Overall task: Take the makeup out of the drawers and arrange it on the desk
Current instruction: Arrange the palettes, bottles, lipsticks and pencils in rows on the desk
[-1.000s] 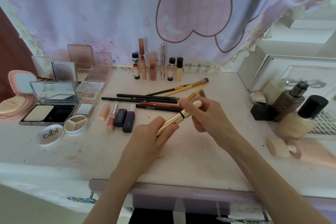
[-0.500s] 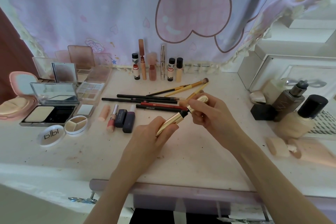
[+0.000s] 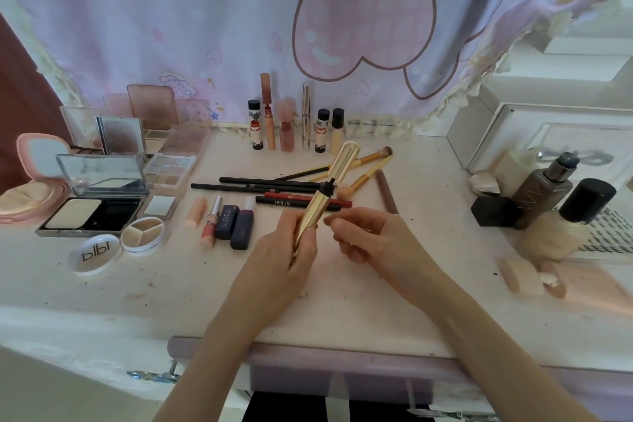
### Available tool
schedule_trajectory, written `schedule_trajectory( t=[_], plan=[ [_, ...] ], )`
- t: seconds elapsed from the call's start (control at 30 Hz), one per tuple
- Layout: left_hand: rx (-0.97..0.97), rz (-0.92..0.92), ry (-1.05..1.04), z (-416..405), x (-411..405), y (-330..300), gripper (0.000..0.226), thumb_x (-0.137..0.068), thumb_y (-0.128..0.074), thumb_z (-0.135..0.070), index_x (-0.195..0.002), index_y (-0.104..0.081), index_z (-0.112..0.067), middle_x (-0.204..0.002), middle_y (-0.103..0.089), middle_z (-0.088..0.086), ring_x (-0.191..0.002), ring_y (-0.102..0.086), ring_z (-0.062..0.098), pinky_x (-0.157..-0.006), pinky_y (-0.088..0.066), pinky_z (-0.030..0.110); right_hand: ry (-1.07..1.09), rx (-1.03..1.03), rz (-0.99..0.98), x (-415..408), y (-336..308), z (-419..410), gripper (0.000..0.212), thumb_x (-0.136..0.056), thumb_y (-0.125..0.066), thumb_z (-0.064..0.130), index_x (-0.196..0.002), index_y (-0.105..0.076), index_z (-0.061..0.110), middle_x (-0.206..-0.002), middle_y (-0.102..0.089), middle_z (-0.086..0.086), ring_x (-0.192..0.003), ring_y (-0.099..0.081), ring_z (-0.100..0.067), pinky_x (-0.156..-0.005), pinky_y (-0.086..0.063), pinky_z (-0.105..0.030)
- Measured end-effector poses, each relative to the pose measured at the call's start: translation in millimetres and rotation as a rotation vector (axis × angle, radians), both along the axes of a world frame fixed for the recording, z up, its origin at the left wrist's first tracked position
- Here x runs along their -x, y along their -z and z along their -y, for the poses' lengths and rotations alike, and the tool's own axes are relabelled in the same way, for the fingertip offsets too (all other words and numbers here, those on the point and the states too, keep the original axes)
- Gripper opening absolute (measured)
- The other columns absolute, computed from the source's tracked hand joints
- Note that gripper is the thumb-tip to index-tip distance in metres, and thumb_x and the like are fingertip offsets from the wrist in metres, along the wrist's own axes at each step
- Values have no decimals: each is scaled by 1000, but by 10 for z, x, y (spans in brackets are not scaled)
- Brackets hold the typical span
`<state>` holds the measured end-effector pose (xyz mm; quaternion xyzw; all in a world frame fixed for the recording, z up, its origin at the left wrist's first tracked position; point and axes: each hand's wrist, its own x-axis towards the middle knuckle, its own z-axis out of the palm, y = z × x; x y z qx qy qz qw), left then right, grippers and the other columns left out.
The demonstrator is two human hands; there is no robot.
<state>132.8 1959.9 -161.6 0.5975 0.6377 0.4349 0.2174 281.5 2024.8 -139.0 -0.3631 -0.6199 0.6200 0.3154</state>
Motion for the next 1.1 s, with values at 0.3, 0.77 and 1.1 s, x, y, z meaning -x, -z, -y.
schedule_trajectory(
  t=[0.3, 0.77, 1.1],
  plan=[
    [-26, -120, 8, -16, -14, 61, 14, -93, -35, -40, -106, -39, -35, -64, -55, -8, -61, -54, 0, -53, -42, 11, 82, 32, -35, 182, 25, 33, 16, -85, -65, 16, -97, -71, 7, -56, -55, 12, -50, -46, -2, -49, -38, -12],
    [-317, -471, -420, 414, 235, 43, 29, -87, -39, -27, -85, -61, -9, -78, -59, 4, -76, -52, 16, -69, -44, 24, -132, 158, 419, 528, -225, 19, 15, -82, -67, 21, -77, -69, 7, -67, -69, -3, -54, -61, -9, -43, -41, -16],
    [-273, -535, -222, 555, 356, 85, 25, -84, -44, -26, -79, -64, -11, -81, -61, -1, -72, -57, 16, -66, -52, 30, -140, -47, 667, 814, -237, 50, 17, -81, -65, 22, -71, -64, 7, -48, -61, 5, -36, -56, -3, -36, -39, -11]
  ],
)
